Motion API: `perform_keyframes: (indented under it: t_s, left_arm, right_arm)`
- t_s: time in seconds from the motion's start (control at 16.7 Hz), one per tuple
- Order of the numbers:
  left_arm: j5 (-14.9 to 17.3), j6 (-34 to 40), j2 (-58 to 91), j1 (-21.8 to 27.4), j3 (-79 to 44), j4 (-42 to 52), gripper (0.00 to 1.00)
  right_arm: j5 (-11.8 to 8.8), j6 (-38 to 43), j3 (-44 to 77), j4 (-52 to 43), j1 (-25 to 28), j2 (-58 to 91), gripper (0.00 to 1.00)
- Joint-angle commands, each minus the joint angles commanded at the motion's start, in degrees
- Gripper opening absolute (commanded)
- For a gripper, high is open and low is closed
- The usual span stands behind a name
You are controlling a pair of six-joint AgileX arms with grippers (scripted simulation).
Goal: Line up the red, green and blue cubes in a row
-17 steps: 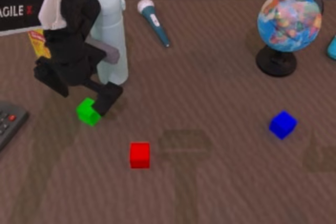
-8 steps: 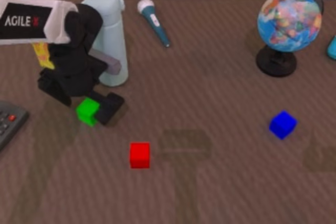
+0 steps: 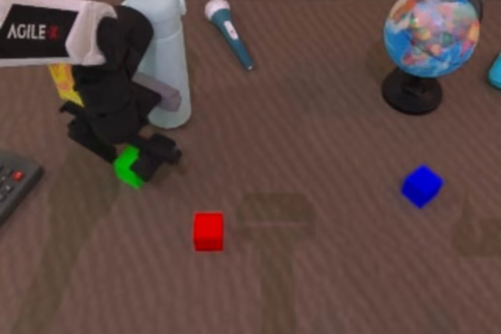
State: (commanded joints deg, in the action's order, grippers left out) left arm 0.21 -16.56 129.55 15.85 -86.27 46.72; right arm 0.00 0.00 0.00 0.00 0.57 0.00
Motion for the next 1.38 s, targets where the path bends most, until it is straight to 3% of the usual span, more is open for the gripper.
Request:
perform_keyframes:
  t_s: [0.24, 0.3, 0.84, 1.38]
  left_arm:
    - [0.0, 0.0, 0.0, 0.0, 0.0, 0.0, 0.02]
    - [0.0, 0.0, 0.0, 0.0, 0.0, 0.0, 0.0]
    - [0.3, 0.1, -1.2, 0.0, -0.5, 0.6, 0.0]
    - [0.2, 0.3, -6.8, -1.1, -7.8, 13.7, 0.0]
  right_arm:
    - [0.0, 0.0, 0.0, 0.0, 0.0, 0.0, 1.0]
    - [0.0, 0.0, 0.0, 0.0, 0.0, 0.0, 1.0]
    - [0.0, 0.0, 0.0, 0.0, 0.0, 0.0, 1.0]
    - [0.0, 0.0, 0.0, 0.0, 0.0, 0.0, 1.0]
